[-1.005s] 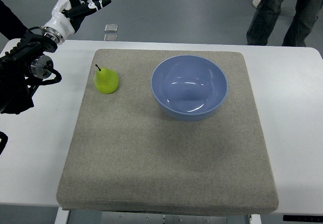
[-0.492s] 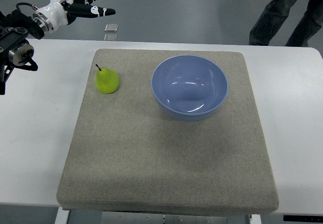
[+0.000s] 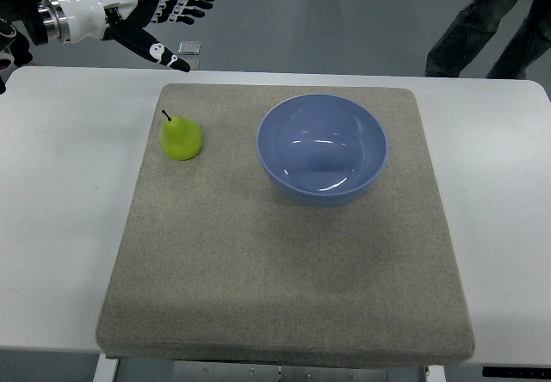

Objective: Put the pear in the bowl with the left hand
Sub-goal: 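Swing the left hand over the mat and lower it toward the green pear, then close the left hand's fingers around the green pear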

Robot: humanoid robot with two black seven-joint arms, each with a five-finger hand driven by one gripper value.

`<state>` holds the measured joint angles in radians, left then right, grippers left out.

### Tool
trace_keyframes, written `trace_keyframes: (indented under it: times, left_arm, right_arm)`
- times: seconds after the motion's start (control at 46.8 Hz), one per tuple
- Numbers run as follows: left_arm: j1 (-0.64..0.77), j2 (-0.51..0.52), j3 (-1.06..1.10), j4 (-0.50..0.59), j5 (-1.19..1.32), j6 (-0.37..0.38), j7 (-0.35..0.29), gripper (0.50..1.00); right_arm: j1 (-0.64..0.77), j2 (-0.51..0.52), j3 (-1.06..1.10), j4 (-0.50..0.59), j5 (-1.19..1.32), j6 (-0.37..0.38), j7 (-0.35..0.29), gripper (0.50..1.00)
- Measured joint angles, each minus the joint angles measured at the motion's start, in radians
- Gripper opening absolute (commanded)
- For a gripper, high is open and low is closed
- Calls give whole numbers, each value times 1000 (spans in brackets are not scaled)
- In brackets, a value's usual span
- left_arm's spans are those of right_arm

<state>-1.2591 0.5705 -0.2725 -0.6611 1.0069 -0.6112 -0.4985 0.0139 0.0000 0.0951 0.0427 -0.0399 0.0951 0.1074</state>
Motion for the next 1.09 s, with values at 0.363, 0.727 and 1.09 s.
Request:
trace_keyframes:
  times: [0.363, 0.727, 1.09]
  left_arm:
    - [-31, 30, 43, -110, 458, 71, -10, 984]
    - [-10, 25, 68, -179, 696, 211, -13, 981]
    - [16, 21, 118, -180, 690, 212, -12, 984]
  right_arm:
    - [0, 0, 0, 0, 0, 0, 0, 926]
    - [0, 0, 0, 0, 0, 0, 0, 926]
    - [0, 0, 0, 0, 0, 0, 0, 926]
